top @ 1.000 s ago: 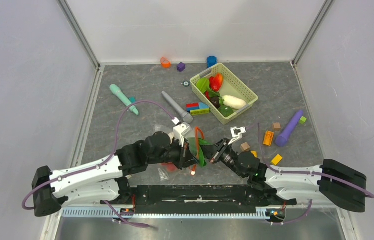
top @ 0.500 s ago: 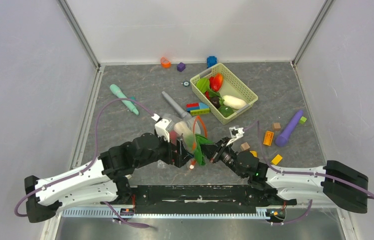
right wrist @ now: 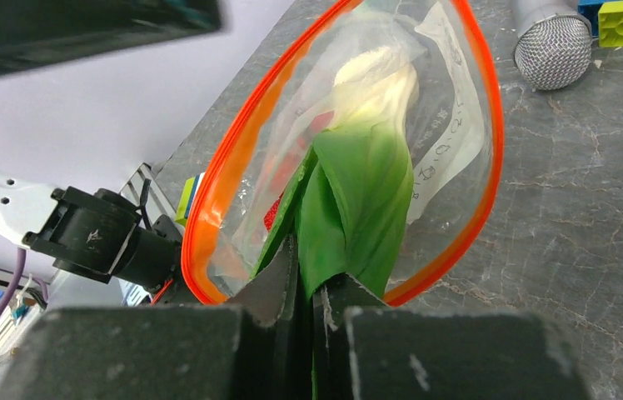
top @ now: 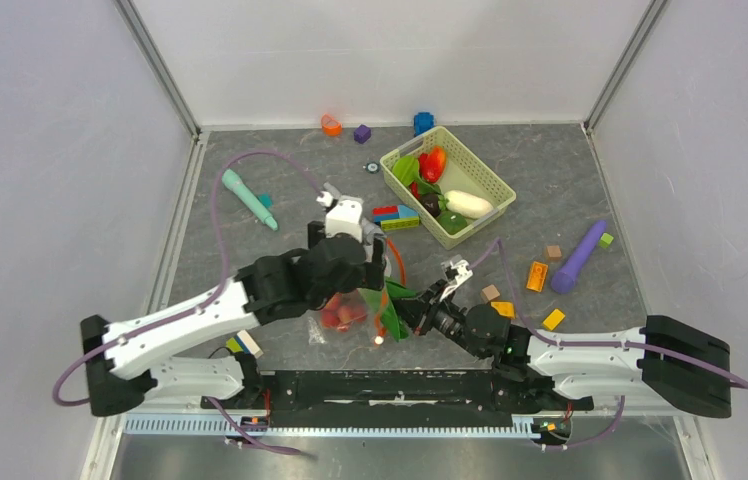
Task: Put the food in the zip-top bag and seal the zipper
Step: Place the fake vegetable in the zipper food storage bag.
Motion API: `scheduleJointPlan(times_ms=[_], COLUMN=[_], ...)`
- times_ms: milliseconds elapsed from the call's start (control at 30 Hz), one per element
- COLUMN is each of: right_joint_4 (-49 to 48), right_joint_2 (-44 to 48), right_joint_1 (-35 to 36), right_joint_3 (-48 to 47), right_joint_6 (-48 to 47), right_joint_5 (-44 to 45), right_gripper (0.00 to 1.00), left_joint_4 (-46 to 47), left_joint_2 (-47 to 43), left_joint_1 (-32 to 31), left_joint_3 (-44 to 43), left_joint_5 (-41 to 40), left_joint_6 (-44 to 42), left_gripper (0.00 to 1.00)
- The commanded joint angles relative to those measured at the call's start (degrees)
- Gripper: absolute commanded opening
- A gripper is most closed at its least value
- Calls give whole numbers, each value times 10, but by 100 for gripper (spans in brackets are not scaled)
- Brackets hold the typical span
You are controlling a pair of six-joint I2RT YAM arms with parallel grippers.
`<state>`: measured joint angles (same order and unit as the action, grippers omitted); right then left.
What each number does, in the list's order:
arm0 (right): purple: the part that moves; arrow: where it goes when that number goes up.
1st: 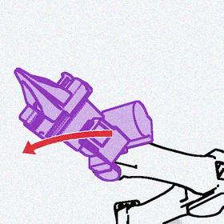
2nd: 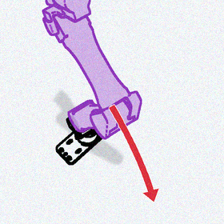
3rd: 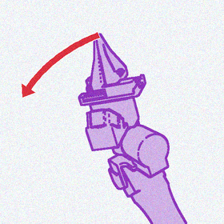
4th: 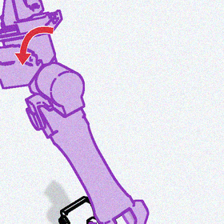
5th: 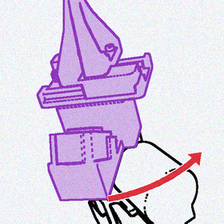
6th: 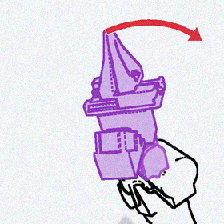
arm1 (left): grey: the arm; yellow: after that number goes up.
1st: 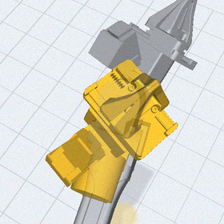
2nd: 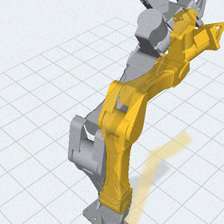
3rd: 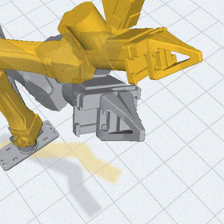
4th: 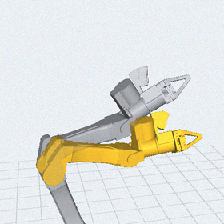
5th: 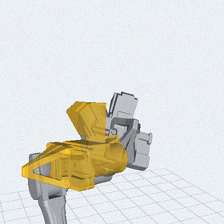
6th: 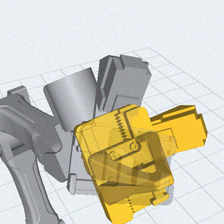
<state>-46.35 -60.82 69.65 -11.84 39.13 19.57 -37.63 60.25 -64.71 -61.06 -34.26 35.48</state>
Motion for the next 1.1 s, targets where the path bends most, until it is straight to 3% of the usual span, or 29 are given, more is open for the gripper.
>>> scheduleJointPlan(times_ms=[0,233,267,367,433,600,867,1067], right_joint_4=[-11,1,1,3,2,-4,-136,-36], right_joint_2=[11,14,15,18,21,25,30,-2], right_joint_1=[14,29,30,34,35,36,36,36], right_joint_3=[-32,-36,-36,-35,-33,-26,4,-63], right_joint_6=[-37,-55,-56,-63,-64,-64,-74,-43], right_joint_5=[17,36,38,45,51,58,103,182], right_gripper=[0,0,0,0,0,0,0,0], left_joint_4=[-13,-6,-7,-7,-2,1,50,66], left_joint_2=[85,185,193,204,207,213,175,138], left_joint_1=[20,54,54,54,54,54,47,12], left_joint_3=[-52,-96,-101,-108,-109,-117,-106,-95], left_joint_5=[13,57,55,50,50,70,213,237], left_joint_6=[-41,-51,-52,-51,-60,-84,-75,-49], left_gripper=[100,100,96,73,50,3,2,2])
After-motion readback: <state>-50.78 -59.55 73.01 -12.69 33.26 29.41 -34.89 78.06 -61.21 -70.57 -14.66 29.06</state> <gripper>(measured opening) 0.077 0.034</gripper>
